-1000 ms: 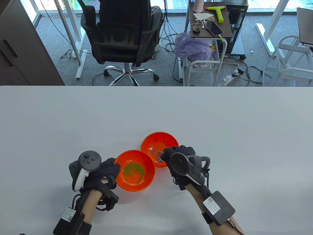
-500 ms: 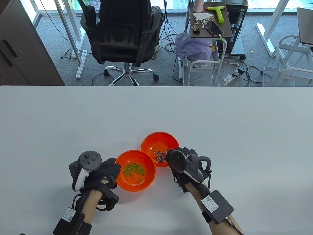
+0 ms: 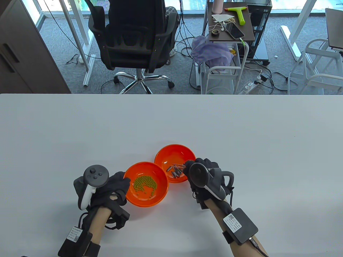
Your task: Pick sunflower seeds with tweezers into bowl
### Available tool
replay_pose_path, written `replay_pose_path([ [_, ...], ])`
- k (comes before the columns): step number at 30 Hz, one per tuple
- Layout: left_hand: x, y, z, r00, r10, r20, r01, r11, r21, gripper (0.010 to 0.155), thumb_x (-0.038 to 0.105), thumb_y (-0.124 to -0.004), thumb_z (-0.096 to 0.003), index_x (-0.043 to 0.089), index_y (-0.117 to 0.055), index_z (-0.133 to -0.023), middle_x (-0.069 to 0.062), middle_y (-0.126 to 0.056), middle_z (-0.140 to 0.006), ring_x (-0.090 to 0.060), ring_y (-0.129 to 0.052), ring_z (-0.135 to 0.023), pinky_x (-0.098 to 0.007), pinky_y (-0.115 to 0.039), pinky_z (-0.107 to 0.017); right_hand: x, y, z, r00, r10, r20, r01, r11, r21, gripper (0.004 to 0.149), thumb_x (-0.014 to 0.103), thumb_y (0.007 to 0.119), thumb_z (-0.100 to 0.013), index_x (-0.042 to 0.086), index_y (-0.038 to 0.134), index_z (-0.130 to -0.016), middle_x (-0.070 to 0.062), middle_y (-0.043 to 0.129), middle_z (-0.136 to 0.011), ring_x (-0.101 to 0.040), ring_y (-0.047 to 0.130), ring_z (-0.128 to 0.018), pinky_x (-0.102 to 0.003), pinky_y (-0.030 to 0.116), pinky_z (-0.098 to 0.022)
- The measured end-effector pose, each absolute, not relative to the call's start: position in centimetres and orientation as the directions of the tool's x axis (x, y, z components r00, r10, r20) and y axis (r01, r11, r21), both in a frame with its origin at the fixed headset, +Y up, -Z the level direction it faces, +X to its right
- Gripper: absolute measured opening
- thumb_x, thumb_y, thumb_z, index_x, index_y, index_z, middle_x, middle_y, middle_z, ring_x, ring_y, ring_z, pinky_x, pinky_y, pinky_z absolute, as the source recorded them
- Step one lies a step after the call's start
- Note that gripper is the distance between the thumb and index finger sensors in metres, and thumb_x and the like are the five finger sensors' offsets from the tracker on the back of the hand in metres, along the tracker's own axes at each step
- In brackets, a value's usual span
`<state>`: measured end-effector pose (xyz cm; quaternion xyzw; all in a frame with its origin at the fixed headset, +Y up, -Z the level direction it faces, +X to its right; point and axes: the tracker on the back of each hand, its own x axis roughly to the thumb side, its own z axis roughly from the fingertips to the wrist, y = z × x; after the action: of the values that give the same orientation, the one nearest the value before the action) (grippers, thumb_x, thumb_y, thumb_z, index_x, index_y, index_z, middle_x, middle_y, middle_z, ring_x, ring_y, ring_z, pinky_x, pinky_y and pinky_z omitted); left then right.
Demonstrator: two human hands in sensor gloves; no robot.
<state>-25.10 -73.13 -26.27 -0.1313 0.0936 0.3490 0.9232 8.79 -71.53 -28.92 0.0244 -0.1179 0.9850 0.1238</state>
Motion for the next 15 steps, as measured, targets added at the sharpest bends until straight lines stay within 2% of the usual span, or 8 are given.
replay_pose_path([
  [2,-25.4,-73.2,-26.3,0.728,0.627,-0.277,-0.679,0.717,-0.16,0.049,0.04,-0.077,-0.0471,0.012,-0.083,-0.087,-0.005,-0.105,-0.044,-0.013,-0.105,-0.012,-0.036,-0.094,-0.021,9.0,-71.5,-29.0,-0.965,0.253,0.073,-0.263,-0.938,-0.224,0.041,0.047,0.086,-0.032,0.032,0.103,-0.066,0.015,0.096,-0.049,-0.015,0.097,-0.049,-0.044,0.08,-0.059],
  [3,-25.7,-73.3,-26.3,0.72,0.632,-0.286,-0.685,0.713,-0.149,0.049,0.04,-0.077,-0.047,0.012,-0.083,-0.088,-0.005,-0.105,-0.044,-0.014,-0.105,-0.012,-0.037,-0.093,-0.021,9.1,-71.5,-29.0,-0.963,0.26,0.065,-0.268,-0.939,-0.216,0.037,0.048,0.086,-0.032,0.036,0.103,-0.064,0.014,0.095,-0.051,-0.016,0.096,-0.051,-0.044,0.079,-0.059],
  [6,-26.3,-73.5,-26.5,0.703,0.639,-0.312,-0.7,0.7,-0.141,0.049,0.04,-0.077,-0.0471,0.012,-0.083,-0.087,-0.005,-0.105,-0.044,-0.013,-0.105,-0.012,-0.036,-0.093,-0.021,9.3,-71.6,-29.2,-0.959,0.278,0.054,-0.283,-0.937,-0.202,0.038,0.048,0.085,-0.033,0.036,0.102,-0.064,0.012,0.094,-0.059,-0.018,0.094,-0.059,-0.045,0.077,-0.061],
  [15,-28.2,-74.5,-26.9,0.663,0.637,-0.393,-0.722,0.683,-0.111,0.05,0.039,-0.075,-0.0474,0.011,-0.081,-0.089,-0.005,-0.104,-0.046,-0.014,-0.105,-0.014,-0.037,-0.093,-0.023,9.5,-71.7,-29.2,-0.957,0.286,0.049,-0.29,-0.936,-0.199,0.038,0.048,0.085,-0.032,0.036,0.102,-0.064,0.011,0.092,-0.063,-0.02,0.093,-0.064,-0.045,0.077,-0.062],
])
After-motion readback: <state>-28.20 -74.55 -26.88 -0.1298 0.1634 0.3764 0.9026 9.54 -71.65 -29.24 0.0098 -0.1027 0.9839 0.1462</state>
